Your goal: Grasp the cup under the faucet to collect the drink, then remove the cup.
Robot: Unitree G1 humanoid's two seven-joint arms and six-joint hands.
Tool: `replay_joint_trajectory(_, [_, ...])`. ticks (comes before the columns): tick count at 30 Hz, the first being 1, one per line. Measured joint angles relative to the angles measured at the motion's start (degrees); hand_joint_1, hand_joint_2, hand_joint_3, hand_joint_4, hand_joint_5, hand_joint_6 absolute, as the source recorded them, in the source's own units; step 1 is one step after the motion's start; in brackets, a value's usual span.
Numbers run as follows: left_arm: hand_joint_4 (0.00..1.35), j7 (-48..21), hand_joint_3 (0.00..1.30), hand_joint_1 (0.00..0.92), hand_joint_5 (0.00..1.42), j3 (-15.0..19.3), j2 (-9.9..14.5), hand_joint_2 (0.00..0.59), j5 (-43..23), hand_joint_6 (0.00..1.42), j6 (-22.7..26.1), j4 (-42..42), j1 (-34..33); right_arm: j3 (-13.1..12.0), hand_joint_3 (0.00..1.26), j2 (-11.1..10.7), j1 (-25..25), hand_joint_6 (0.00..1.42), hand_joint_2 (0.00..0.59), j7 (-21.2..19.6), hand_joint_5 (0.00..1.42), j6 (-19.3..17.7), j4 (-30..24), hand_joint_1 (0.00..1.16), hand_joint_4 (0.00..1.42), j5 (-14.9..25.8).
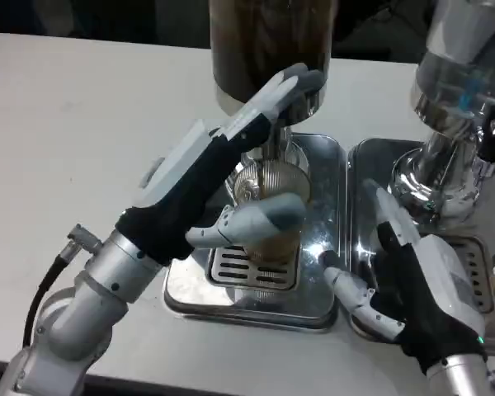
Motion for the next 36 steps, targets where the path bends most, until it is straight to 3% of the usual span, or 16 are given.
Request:
replay_joint_trajectory(11, [0.0, 0.7, 0.08, 0.0, 0.13, 0.01, 0.19, 0.108, 1.17, 0.07, -0.01, -0.46, 0.04, -0.51, 0.0, 1.04, -6.56, 0.0, 0.235, 2.13, 0.0, -2.3, 7.15, 0.6, 0.0, 4.0])
replay_joint_trajectory(24, [0.0, 0.66, 0.09, 0.0, 0.13, -0.11, 0.5, 0.116, 0.88, 0.06, 0.01, -0.49, -0.05, -0.65, 0.0, 2.74, -12.15, 0.0, 0.223, 5.9, 0.0, -5.23, 15.73, 0.61, 0.0, 9.79])
replay_joint_trajectory(36, [0.0, 0.62, 0.11, 0.0, 0.13, -0.11, 0.59, 0.118, 0.68, 0.05, 0.1, -0.54, -0.05, -0.94, 0.0, 4.53, -15.65, 0.0, 0.215, 6.45, 0.0, -8.24, 21.7, 0.63, 0.0, 11.94])
